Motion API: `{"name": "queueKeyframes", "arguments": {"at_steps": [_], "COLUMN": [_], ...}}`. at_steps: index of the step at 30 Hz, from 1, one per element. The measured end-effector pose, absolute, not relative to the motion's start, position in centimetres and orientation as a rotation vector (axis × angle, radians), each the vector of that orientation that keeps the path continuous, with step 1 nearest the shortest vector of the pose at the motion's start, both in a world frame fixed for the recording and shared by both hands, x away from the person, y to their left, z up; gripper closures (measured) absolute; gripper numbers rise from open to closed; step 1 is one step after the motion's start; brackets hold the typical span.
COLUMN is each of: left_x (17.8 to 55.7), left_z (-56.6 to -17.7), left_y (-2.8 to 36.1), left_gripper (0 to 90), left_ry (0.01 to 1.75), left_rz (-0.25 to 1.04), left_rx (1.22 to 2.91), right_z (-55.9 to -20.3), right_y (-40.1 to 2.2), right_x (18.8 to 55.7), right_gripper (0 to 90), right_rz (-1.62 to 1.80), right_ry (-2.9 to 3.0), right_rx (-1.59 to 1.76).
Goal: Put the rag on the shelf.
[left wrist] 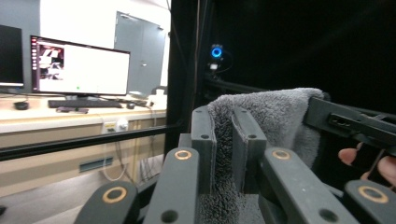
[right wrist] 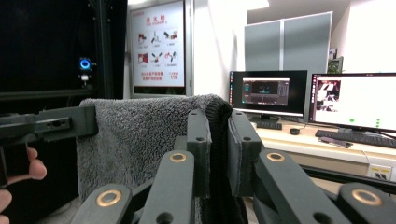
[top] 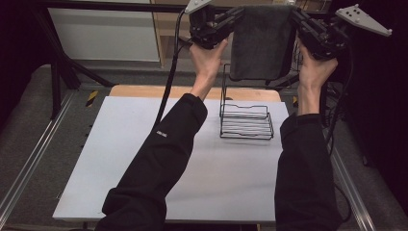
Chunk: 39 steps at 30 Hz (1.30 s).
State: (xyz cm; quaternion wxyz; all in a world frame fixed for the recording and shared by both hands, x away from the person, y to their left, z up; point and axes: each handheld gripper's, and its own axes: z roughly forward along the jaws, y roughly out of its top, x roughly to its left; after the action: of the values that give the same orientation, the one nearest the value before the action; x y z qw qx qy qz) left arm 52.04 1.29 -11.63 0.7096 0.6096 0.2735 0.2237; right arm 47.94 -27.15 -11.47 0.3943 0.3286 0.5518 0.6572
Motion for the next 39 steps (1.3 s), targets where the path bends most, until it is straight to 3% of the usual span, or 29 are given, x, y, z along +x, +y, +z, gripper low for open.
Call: {"name": "queueKeyframes", "arguments": {"at_steps": [18,39], "left_x": [53.5,51.2], "left_z": [-15.3,-19.4], "left_y": [1.0,1.2], "left_gripper": [80.3,80.3], "left_ry": [0.632,0.583], "left_rz": [0.468,0.385], "left_rx": [1.458,1.561], "right_z": [-15.3,-19.8], "right_y": [-27.6,-28.9], "right_x": [49.4,46.9], "right_gripper": [81.6,81.4], "right_rz": [1.615,1.598], "right_ry": [1.477,1.591], "right_rx": [0.904,0.95]}}
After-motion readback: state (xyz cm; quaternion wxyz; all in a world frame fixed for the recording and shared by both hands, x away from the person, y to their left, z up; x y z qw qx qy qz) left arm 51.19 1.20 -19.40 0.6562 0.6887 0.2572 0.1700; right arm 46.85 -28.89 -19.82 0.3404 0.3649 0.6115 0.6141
